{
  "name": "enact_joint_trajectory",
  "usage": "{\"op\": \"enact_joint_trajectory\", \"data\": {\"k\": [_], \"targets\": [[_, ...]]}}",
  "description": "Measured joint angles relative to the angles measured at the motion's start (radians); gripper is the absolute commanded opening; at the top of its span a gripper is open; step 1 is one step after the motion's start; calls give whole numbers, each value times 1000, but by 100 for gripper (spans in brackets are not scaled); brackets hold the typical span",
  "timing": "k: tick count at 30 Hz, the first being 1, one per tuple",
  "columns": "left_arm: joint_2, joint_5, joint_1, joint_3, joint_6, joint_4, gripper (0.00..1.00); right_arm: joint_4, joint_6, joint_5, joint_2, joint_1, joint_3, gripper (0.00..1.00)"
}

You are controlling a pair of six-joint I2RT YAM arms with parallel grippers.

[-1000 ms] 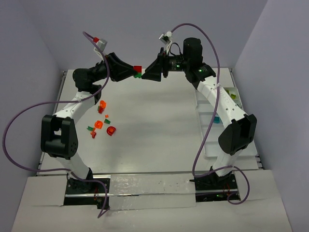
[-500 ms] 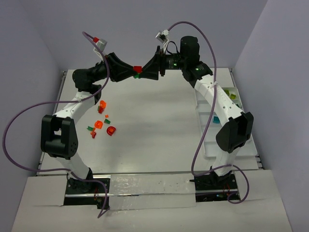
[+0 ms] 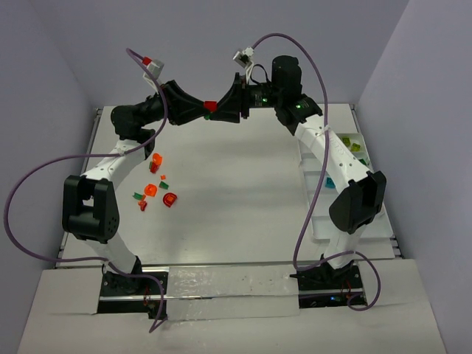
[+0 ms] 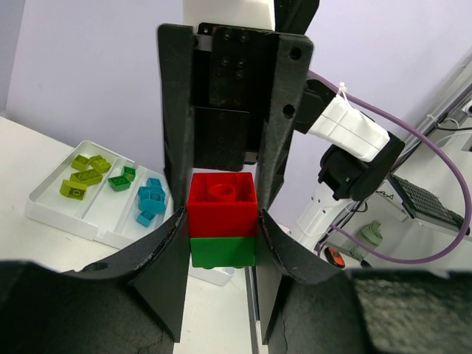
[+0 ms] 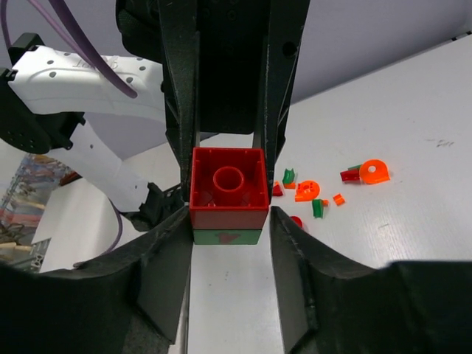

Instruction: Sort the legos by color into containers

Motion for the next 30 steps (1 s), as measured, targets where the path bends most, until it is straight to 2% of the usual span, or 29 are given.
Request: {"op": "enact_joint_trajectory", "data": {"k": [3, 4, 5, 7, 9, 11, 17, 22, 30], "targets": [[0, 0, 0, 0, 1, 5, 0, -1, 2, -5, 0, 3, 0, 23], [0, 0, 0, 0, 5, 12, 5, 0, 5, -3, 0, 3, 0, 15], [0, 0, 0, 0, 7, 13, 6, 0, 6, -4, 0, 3, 0, 12], [0, 0, 0, -1, 9, 15, 35, -2, 5, -4, 0, 3, 0, 1], [0, 1, 1, -1, 17, 14, 50, -10, -5, -3, 0, 3, 3, 0], [-1, 2, 2, -2, 26, 4, 56, -36, -33, 2, 0, 4, 10, 0], [-47, 39, 32, -33, 128, -117, 64, -176, -200, 45, -2, 6, 18, 0], [-124, 85, 38, -42, 349, -324, 67, -311, -349, 91, -15, 6, 18, 0], [-198, 141, 16, -38, 678, -618, 76, -406, -500, 130, -66, 11, 18, 0]]}}
